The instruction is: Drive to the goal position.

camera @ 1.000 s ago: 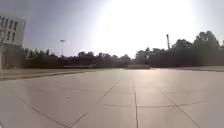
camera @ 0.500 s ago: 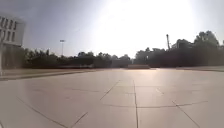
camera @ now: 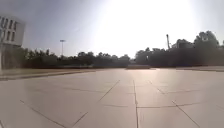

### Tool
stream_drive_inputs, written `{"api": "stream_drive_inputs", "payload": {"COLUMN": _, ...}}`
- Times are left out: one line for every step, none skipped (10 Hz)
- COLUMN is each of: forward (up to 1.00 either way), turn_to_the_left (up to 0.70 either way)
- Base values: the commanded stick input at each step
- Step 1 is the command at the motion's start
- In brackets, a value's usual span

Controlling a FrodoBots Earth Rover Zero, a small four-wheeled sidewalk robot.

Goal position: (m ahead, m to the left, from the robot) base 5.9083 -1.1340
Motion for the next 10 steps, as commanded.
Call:
{"api": "stream_drive_inputs", "payload": {"forward": 0.06, "turn_to_the_left": 0.0}}
{"api": "stream_drive_inputs", "payload": {"forward": 0.06, "turn_to_the_left": 0.0}}
{"api": "stream_drive_inputs", "payload": {"forward": 0.06, "turn_to_the_left": 0.0}}
{"api": "stream_drive_inputs", "payload": {"forward": 0.06, "turn_to_the_left": 0.0}}
{"api": "stream_drive_inputs", "payload": {"forward": 0.07, "turn_to_the_left": 0.0}}
{"api": "stream_drive_inputs", "payload": {"forward": 0.07, "turn_to_the_left": 0.0}}
{"api": "stream_drive_inputs", "payload": {"forward": 0.07, "turn_to_the_left": 0.0}}
{"api": "stream_drive_inputs", "payload": {"forward": 0.07, "turn_to_the_left": 0.0}}
{"api": "stream_drive_inputs", "payload": {"forward": 0.07, "turn_to_the_left": 0.0}}
{"api": "stream_drive_inputs", "payload": {"forward": 0.07, "turn_to_the_left": 0.0}}
